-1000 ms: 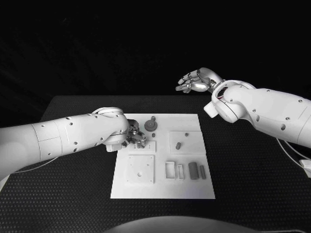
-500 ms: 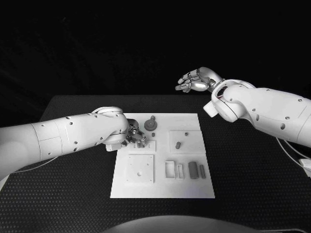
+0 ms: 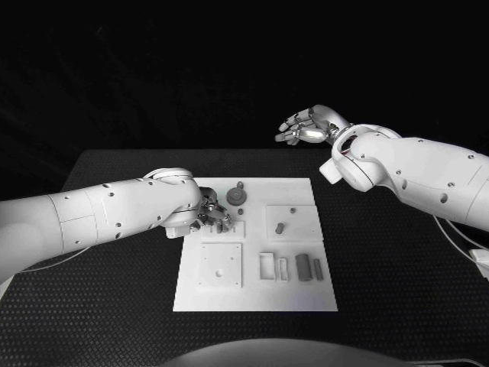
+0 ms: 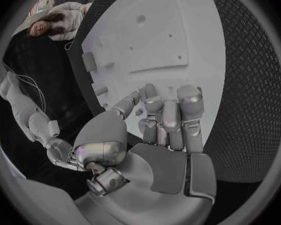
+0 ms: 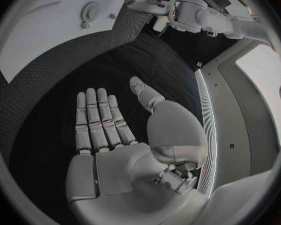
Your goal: Assemble the parts on the task board
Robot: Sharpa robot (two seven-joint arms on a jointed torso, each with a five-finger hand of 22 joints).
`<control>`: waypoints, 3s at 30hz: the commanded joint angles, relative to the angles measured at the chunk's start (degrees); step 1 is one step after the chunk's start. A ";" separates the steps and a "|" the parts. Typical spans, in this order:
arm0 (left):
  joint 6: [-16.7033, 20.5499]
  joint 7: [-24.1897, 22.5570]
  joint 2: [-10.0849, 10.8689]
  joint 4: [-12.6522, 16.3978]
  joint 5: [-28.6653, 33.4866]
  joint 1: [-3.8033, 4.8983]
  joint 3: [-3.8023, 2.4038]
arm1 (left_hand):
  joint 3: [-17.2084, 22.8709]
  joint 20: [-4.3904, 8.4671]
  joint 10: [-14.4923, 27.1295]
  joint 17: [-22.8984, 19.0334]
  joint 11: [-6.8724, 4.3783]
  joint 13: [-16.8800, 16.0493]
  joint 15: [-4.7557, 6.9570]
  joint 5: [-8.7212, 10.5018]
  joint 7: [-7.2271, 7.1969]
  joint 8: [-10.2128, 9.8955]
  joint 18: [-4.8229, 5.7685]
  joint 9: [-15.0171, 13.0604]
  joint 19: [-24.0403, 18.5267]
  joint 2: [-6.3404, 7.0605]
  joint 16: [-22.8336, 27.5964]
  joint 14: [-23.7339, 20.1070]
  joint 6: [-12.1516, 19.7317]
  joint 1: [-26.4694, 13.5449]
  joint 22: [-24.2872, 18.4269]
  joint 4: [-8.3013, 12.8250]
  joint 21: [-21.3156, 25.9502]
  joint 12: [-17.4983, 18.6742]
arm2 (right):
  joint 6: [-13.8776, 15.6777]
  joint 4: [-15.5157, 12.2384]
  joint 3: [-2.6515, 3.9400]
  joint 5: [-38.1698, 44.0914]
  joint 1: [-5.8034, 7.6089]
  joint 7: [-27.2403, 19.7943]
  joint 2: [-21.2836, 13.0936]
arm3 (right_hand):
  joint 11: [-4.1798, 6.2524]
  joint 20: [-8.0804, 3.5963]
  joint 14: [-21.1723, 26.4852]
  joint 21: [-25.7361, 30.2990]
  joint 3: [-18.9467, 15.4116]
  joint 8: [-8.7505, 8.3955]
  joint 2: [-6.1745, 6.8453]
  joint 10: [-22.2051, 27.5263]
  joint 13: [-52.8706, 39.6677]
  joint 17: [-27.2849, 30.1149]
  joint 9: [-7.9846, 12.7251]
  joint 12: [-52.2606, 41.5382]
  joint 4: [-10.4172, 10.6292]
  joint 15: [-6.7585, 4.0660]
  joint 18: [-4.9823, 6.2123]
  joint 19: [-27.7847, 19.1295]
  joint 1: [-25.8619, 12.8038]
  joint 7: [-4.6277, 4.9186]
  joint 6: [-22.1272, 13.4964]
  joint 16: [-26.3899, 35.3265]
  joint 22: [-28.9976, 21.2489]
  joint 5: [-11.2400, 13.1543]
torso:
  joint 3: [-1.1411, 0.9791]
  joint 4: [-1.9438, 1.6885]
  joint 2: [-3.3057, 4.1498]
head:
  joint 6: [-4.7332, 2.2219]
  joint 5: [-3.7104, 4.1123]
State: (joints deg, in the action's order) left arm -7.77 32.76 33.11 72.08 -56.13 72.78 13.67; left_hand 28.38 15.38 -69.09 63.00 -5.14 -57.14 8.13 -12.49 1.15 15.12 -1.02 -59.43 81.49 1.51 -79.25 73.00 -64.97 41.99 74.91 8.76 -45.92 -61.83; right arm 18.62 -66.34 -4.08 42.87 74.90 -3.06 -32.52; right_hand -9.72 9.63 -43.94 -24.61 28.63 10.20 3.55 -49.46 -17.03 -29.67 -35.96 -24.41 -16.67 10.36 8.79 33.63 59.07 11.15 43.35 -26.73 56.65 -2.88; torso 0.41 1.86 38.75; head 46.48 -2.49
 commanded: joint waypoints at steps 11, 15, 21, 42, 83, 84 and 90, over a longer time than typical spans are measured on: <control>1.44 -1.36 0.40 0.23 -0.20 -0.09 -0.04 | -2.44 0.29 0.35 -0.12 -0.08 -0.27 3.02 9.70 -0.05 0.91 -5.08 0.32 -0.86 6.16 -0.53 2.19 0.90 -5.56 0.78 -4.09 0.28 0.58 | -0.45 0.30 0.05 -0.14 0.02 -0.23 0.14 | -0.02 0.06 0.46 0.41 -0.26 0.28 -0.23 -0.30 0.17 0.10 0.07 0.31 0.00 0.20 -0.22 -0.57 0.17 1.75 -0.44 0.42 -0.04 0.15 | 0.02 0.02 -0.04 | -0.02 0.00; 2.21 -1.73 1.28 0.87 -0.20 -0.08 -0.06 | -4.25 0.53 0.45 0.02 -0.20 -0.43 3.15 9.70 -0.17 1.06 -5.39 0.20 -1.12 7.08 -0.66 2.07 1.07 -6.94 0.82 -3.94 0.39 0.54 | -0.41 0.52 0.05 -0.14 0.02 -0.26 0.13 | -0.03 0.07 0.49 0.44 -0.27 0.28 -0.22 -0.29 0.23 0.11 0.09 0.32 0.00 0.22 -0.22 -0.61 0.18 1.76 -0.46 0.44 -0.04 0.15 | 0.01 -0.03 -0.05 | -0.11 0.06; 1.64 -1.51 3.58 2.90 -0.21 0.54 -0.54 | -5.61 0.65 0.59 -0.02 -0.33 -0.53 3.30 9.68 -0.29 1.17 -5.69 0.13 -1.35 7.23 -0.68 1.87 1.23 -8.05 0.80 -3.85 0.54 0.61 | -0.38 1.02 0.05 -0.17 0.02 -0.38 0.01 | -0.04 0.08 0.51 0.46 -0.29 0.29 -0.22 -0.28 0.26 0.12 0.09 0.33 0.00 0.23 -0.23 -0.63 0.18 1.76 -0.47 0.46 -0.04 0.14 | -0.01 -0.04 -0.07 | -0.62 0.12; 2.80 -2.59 3.05 -5.09 -8.59 5.48 -4.38 | -8.29 -0.11 2.27 -4.92 1.46 -0.17 1.70 9.61 1.62 -2.21 -5.94 2.95 -2.85 1.65 2.39 -1.85 5.77 -4.91 0.44 2.26 1.85 2.20 | -0.66 2.32 0.03 -0.50 0.01 -0.46 -0.17 | -0.04 0.11 0.52 0.48 -0.28 0.32 -0.30 -0.30 0.38 0.13 0.11 0.31 0.01 0.24 -0.21 -0.65 0.23 1.76 -0.47 0.47 -0.02 0.14 | 0.12 0.18 0.11 | -2.45 -0.40; -1.46 -5.96 -6.94 -23.80 -12.39 1.10 -4.07 | -7.16 -2.49 3.10 -5.46 4.17 0.16 -0.89 7.82 4.46 -7.38 -7.61 9.68 -2.98 0.77 2.98 -2.32 11.47 -5.26 0.40 3.26 2.93 2.41 | -1.01 0.74 0.04 -0.50 0.02 -0.30 -1.03 | -0.03 0.16 0.59 0.57 -0.27 0.40 -0.34 -0.36 0.74 0.17 0.18 0.26 -0.06 0.26 -0.14 -0.77 0.61 1.74 -0.47 0.55 0.04 0.14 | 0.19 0.22 0.26 | -2.92 -0.34; -1.34 -6.05 -7.14 -24.20 -12.11 0.95 -4.08 | -7.03 -2.52 3.09 -5.46 4.17 0.16 -0.90 7.70 4.45 -7.34 -7.63 9.78 -2.97 0.49 2.96 -2.33 11.34 -5.23 0.43 3.22 2.92 2.39 | -0.98 0.72 0.04 -0.50 0.02 -0.32 -1.05 | -0.03 0.16 0.59 0.57 -0.28 0.40 -0.34 -0.36 0.74 0.17 0.18 0.26 -0.06 0.26 -0.14 -0.77 0.61 1.74 -0.47 0.55 0.05 0.14 | 0.17 0.20 0.23 | -2.89 -0.39; -1.85 -6.11 -7.72 -25.23 -11.73 0.90 -4.08 | -6.54 -2.63 3.05 -5.43 4.16 0.17 -0.90 7.31 4.43 -7.32 -7.67 10.40 -2.90 0.00 2.84 -2.31 11.00 -4.88 0.61 3.42 2.79 2.26 | -0.96 0.65 0.04 -0.50 0.02 -0.31 -1.11 | -0.03 0.18 0.62 0.60 -0.30 0.41 -0.33 -0.36 0.79 0.17 0.19 0.25 -0.05 0.26 -0.15 -0.80 0.63 1.74 -0.47 0.57 0.05 0.14 | 0.20 0.14 0.19 | -2.72 -0.33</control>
State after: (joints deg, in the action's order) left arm -8.14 27.53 25.54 46.99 -68.37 73.65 9.60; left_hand 21.55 13.18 -65.90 57.60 -1.31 -57.03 7.65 -4.88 3.68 7.95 -1.20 -49.07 78.52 1.99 -76.52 70.50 -55.35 36.98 74.91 12.14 -43.23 -59.63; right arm 17.99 -65.59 -4.09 42.46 74.89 -3.10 -33.61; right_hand -9.72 9.73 -43.65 -24.39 28.63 10.42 3.32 -49.46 -16.31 -29.54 -35.84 -24.41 -16.68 10.65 8.73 33.12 59.30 11.15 43.35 -26.51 56.65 -2.88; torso 0.58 2.03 38.98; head 43.65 -2.87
